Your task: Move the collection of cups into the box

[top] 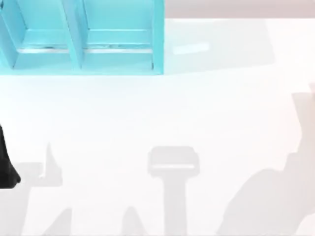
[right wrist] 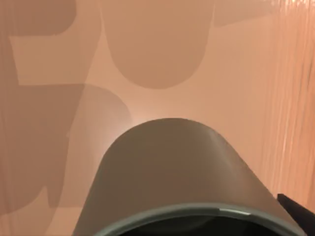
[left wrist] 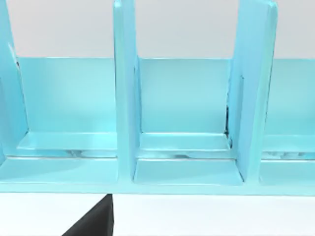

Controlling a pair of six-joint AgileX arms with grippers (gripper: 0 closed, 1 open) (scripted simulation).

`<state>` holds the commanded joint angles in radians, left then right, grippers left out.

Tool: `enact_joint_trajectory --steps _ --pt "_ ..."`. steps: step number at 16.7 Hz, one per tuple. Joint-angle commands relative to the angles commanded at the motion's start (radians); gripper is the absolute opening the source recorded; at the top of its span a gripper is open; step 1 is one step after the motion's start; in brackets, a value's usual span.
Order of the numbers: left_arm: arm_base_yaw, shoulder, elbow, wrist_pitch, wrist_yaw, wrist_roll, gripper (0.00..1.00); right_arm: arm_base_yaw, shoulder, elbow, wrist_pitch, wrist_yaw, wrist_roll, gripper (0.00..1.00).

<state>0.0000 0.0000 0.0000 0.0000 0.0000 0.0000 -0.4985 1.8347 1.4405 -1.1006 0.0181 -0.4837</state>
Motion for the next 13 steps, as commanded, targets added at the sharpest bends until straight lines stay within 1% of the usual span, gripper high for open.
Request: enact_joint_trajectory --steps 13 --pt "0.000 0.000 0.000 0.000 0.000 0.000 1.00 0.000 0.000 0.000 0.000 0.000 0.000 0.98"
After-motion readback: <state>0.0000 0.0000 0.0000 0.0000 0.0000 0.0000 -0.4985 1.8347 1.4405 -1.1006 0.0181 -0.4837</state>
